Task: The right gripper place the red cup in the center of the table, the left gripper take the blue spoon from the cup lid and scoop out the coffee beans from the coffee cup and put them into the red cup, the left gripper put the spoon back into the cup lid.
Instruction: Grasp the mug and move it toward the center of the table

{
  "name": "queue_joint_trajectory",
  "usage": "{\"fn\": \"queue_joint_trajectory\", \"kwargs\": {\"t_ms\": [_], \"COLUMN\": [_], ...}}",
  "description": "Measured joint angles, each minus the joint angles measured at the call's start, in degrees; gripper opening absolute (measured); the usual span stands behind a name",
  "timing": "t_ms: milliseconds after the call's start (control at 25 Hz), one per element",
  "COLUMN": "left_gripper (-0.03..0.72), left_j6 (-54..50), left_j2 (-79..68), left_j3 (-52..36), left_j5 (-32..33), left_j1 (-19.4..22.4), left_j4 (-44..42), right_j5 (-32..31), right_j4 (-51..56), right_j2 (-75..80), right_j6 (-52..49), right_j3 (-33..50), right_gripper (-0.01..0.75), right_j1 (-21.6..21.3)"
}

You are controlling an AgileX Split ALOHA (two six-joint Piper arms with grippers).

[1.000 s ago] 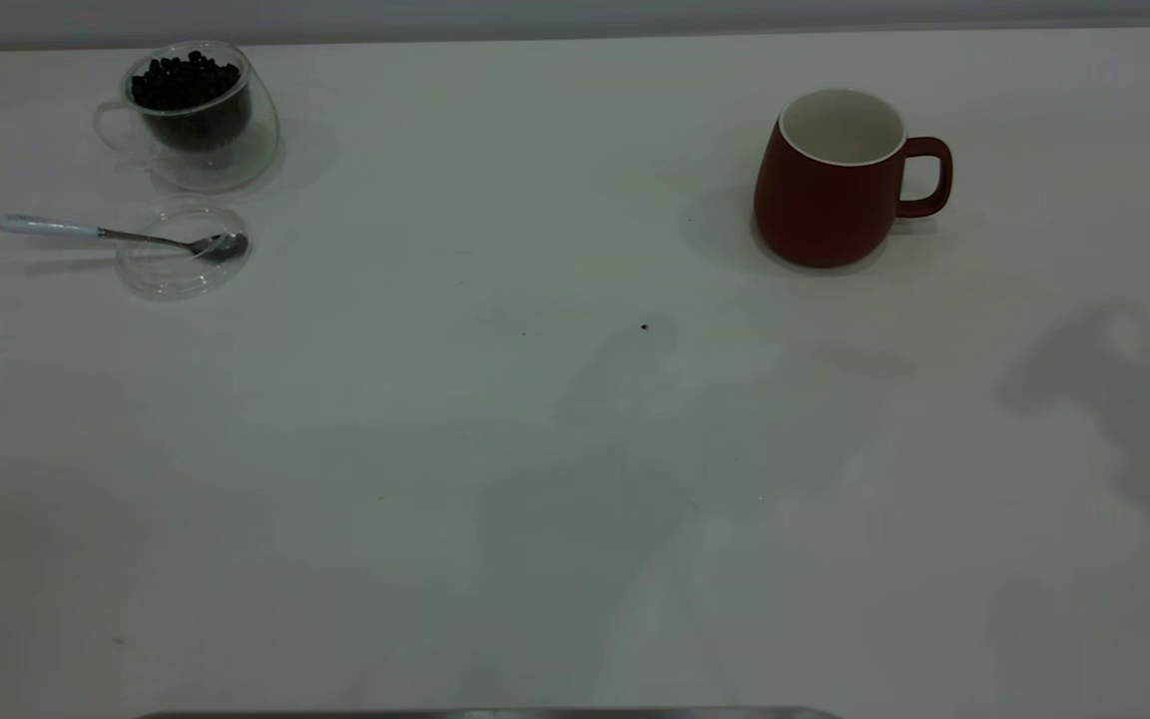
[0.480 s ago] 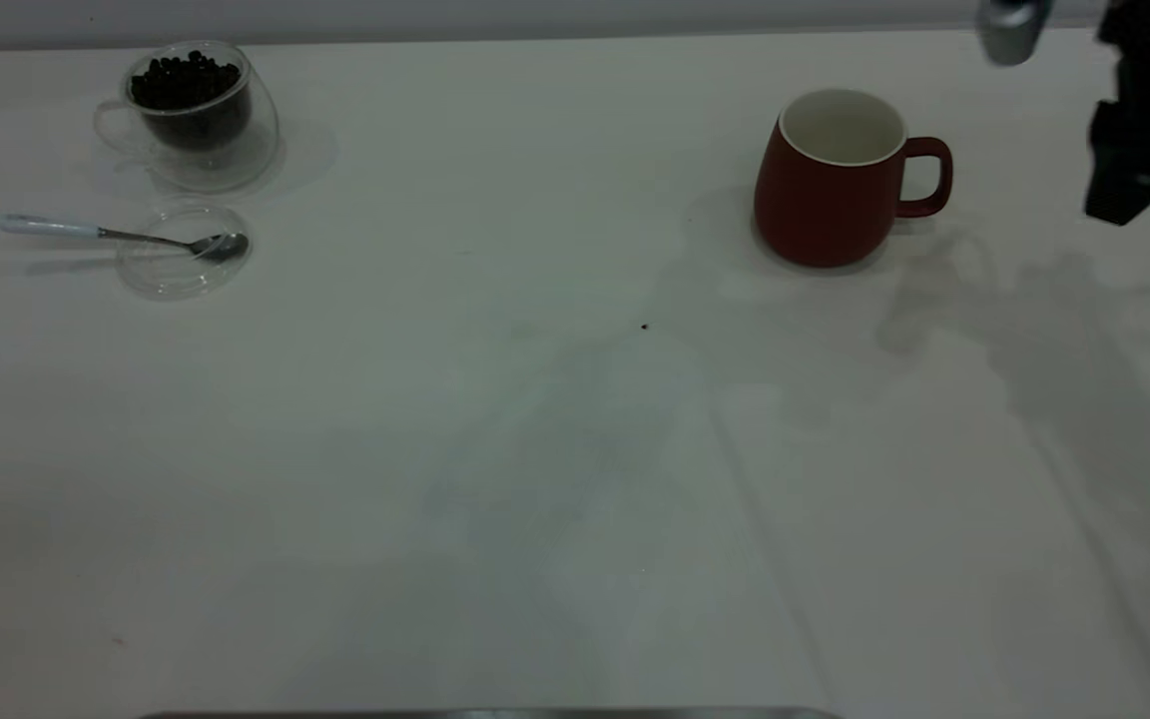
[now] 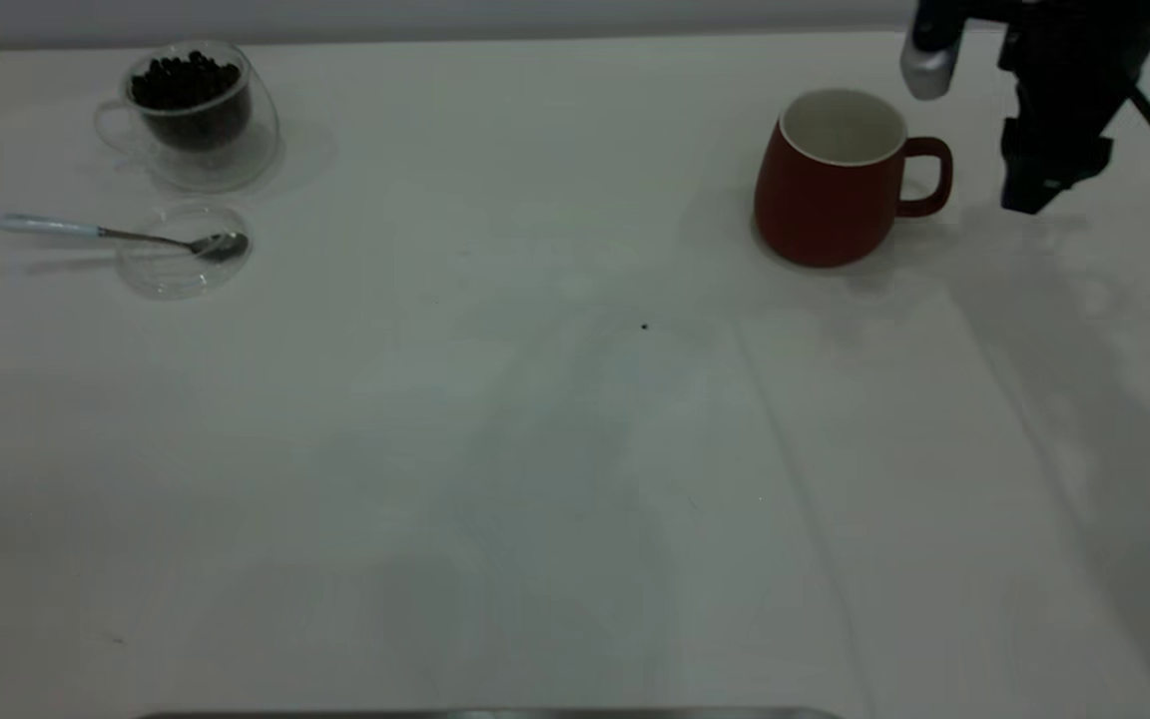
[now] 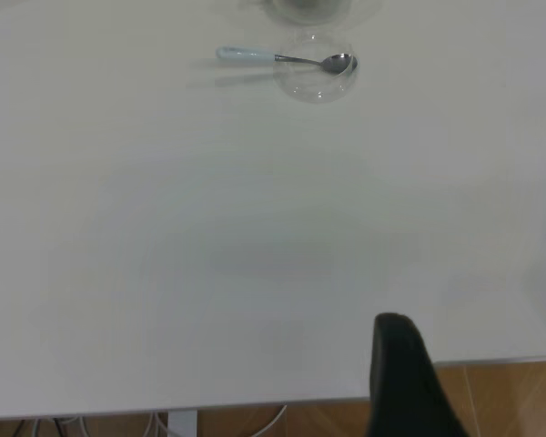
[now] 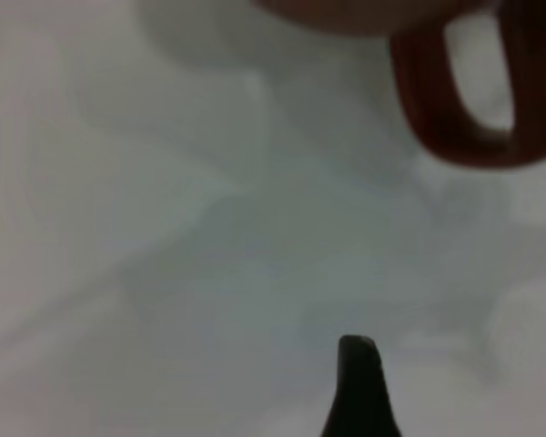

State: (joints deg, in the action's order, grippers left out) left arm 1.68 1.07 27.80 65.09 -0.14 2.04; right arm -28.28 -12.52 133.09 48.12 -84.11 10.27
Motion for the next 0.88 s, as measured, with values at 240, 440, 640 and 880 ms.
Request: {"fn": "queue_joint_trajectory", "kwargs": {"t_ms": [240,440,640,880], "left_gripper": [0.464,0.464,0.464,0.464], "left_j6": [0.07,0.07,0.07,0.07], "left_j2": [0.00,0.02,0.02,0.02], "left_j3": [0.00,0.00,0.00,0.00], "left_j5": [0.00,0.00,0.00,0.00], "left_j1": [0.00,0.00,0.00,0.00], "left_j4": [0.00,0.00,0.00,0.00], "right_j5": [1.80,3.13,4.44,5.17], "right_j4": [0.00,-0.05,-0.22,-0.21], "right_j2": [2.62,3.60,3.89,3.89], "right_j6": [2.07,3.30,5.12,5.39], "right_j3": [-3.67,-3.85,-3.85,-3.85], "right_gripper": [0.590,0.590,0.590,0.590], "right_j1": [0.11,2.33,6.70,9.69]}}
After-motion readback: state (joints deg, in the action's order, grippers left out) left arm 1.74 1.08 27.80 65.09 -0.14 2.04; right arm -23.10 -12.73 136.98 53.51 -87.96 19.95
